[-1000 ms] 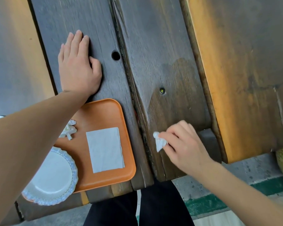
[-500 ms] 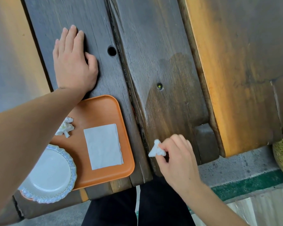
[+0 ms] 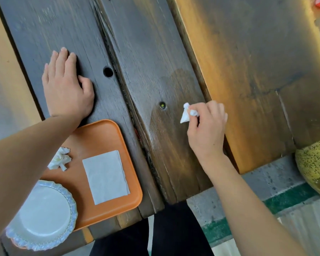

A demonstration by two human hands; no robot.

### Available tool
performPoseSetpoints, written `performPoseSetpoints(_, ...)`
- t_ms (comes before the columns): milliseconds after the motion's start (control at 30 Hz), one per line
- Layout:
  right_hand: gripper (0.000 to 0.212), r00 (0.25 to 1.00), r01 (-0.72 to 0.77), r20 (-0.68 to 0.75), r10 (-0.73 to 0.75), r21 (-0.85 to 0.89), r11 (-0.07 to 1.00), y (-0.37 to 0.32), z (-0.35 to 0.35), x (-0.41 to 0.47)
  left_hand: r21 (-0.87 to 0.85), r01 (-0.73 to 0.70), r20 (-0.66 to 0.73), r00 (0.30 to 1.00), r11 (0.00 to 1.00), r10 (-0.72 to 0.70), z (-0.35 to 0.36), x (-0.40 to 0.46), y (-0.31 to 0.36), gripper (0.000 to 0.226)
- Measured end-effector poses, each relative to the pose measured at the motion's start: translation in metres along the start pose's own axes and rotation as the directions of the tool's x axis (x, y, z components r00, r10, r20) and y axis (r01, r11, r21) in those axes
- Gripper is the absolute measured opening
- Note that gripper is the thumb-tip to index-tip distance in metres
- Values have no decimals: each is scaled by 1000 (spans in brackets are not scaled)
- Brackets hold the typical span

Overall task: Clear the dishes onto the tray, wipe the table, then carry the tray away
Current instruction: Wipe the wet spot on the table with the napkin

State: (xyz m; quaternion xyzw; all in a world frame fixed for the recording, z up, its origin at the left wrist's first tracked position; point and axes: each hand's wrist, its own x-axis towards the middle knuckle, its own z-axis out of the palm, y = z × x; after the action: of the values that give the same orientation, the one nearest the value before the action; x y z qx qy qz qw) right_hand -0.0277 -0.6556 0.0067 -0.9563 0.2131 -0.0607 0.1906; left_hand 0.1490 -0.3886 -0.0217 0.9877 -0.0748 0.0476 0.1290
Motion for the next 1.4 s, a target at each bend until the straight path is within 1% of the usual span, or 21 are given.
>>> performPoseSetpoints(133,24,960,206,184,-212,55,977,5,-5,-98,-5,-10,-14,1000,1000,10,3,1,-1,56)
performPoseSetpoints(200,41,949,234,201,-242,61,970,25,-15,-126,-8,-6,-11,1000,1000,6,3,0,-1,56)
performPoseSetpoints(233,43,961,211,171,-218,57,976,35,-20,-121,-5,-8,-13,1000,1000,8,3,0,-1,55)
performPoseSetpoints(300,32,990,116,77,-118,31,993,46,-24,-90,6,-15,-18,1000,1000,15,3,0,-2,55)
performPoseSetpoints(400,17,999,1,-36,0,26,1000,40,-14,-8,2,-8,-19,1000,1000,8,4,1,-1,55)
performPoseSetpoints(467,15,997,-37,-68,40,38,999,27,1,41,-1,-6,-19,1000,1000,6,4,1,-1,56)
performPoseSetpoints(533,19,997,-26,-70,30,50,998,13,8,64,4,-9,-27,1000,1000,9,4,0,-2,56)
performPoseSetpoints(633,19,999,48,-11,-47,59,997,8,1,23,-2,-11,-23,1000,1000,11,6,1,-3,55)
performPoseSetpoints(700,17,983,148,100,-154,62,987,12,-8,-37,0,-8,-19,1000,1000,8,4,1,-3,55)
performPoseSetpoints(767,20,945,266,174,-278,88,960,20,-16,-74,2,-8,-13,1000,1000,8,3,0,-2,56)
performPoseSetpoints(833,24,937,303,142,-320,124,945,31,-13,-52,5,-3,-17,1000,1000,3,4,0,0,56)
performPoseSetpoints(933,27,985,167,20,-170,98,981,24,0,48,12,-6,-22,1000,1000,7,4,1,0,57)
performPoseSetpoints(1033,21,988,154,-39,-151,89,984,0,14,136,12,-13,-21,1000,1000,13,4,1,-1,57)
performPoseSetpoints(1100,23,984,178,-48,-174,89,980,-12,18,146,11,-12,-18,1000,1000,12,4,1,-1,57)
performPoseSetpoints(1167,22,970,243,-30,-241,88,966,-16,16,118,16,-14,-17,1000,1000,14,3,1,-1,57)
performPoseSetpoints(1200,21,948,317,1,-319,109,942,-15,14,93,17,-12,-16,1000,1000,12,3,0,-1,57)
performPoseSetpoints(1233,20,902,415,65,-426,135,900,-13,10,64,16,-8,-15,1000,1000,8,2,0,-1,57)
performPoseSetpoints(1267,20,827,514,164,-538,171,841,-9,4,32,16,-5,-14,1000,1000,5,1,0,0,57)
performPoseSetpoints(1333,21,616,684,329,-716,227,693,4,-8,-12,20,-3,-8,1000,1000,3,1,0,2,57)
performPoseSetpoints(1367,24,515,755,361,-778,239,611,13,-10,-15,24,0,-3,1000,1000,0,1,0,2,57)
performPoseSetpoints(1400,24,446,796,383,-809,242,554,19,-9,-3,29,4,-1,1000,1000,-4,0,1,2,57)
